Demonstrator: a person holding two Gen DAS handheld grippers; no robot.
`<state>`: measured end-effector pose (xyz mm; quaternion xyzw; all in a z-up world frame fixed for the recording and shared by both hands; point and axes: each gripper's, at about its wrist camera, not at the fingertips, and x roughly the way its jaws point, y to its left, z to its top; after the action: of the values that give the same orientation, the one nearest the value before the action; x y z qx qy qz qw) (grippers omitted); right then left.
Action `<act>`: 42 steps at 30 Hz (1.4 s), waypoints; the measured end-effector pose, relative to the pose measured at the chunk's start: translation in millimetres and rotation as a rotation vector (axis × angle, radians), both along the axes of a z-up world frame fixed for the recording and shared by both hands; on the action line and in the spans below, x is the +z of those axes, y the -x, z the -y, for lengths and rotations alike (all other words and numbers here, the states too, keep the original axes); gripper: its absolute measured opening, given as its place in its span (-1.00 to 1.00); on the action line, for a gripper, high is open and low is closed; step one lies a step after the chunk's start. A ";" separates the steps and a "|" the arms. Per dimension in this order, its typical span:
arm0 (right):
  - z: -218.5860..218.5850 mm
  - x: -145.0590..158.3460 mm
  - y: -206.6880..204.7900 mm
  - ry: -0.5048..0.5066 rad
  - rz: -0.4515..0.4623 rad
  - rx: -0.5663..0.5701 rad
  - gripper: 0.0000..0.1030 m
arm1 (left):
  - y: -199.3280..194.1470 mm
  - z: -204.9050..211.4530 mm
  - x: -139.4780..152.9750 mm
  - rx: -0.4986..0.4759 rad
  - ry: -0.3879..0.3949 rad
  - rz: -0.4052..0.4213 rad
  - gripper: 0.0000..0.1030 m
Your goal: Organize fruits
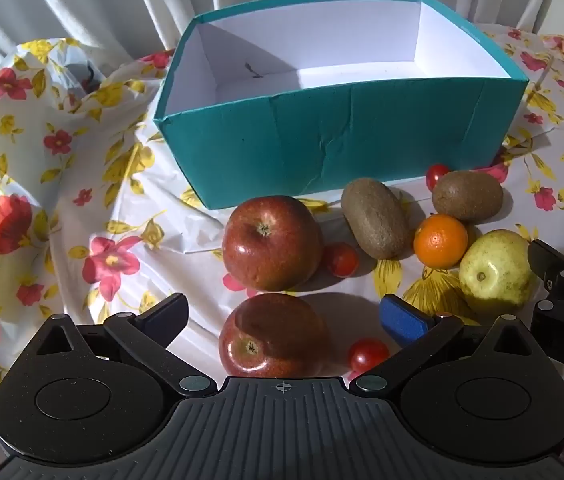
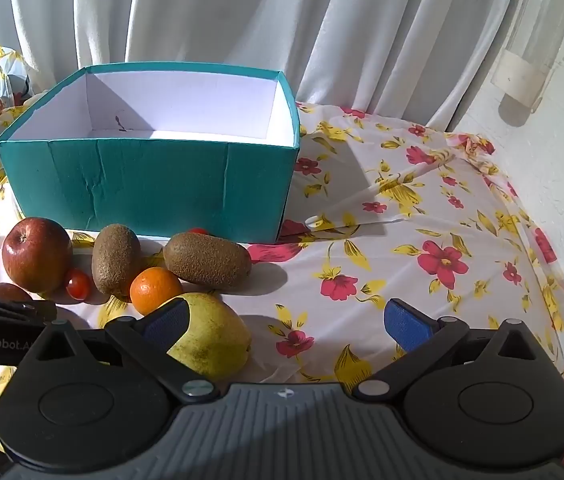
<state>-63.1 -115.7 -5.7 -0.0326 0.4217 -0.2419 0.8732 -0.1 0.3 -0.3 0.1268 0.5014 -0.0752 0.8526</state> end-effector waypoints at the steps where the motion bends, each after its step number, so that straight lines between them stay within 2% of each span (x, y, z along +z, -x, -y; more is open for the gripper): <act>1: 0.2 0.1 0.1 -0.002 0.002 0.001 1.00 | 0.2 -0.2 0.1 0.000 -0.001 -0.001 1.00; 42: -1.7 2.2 -4.3 0.010 0.006 0.015 1.00 | -4.7 -0.3 -6.1 0.007 -0.009 -0.014 1.00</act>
<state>-58.8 -114.1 -3.5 -0.0392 0.4175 -0.2373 0.8763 4.6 0.6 -6.4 0.1283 0.5083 -0.0711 0.8486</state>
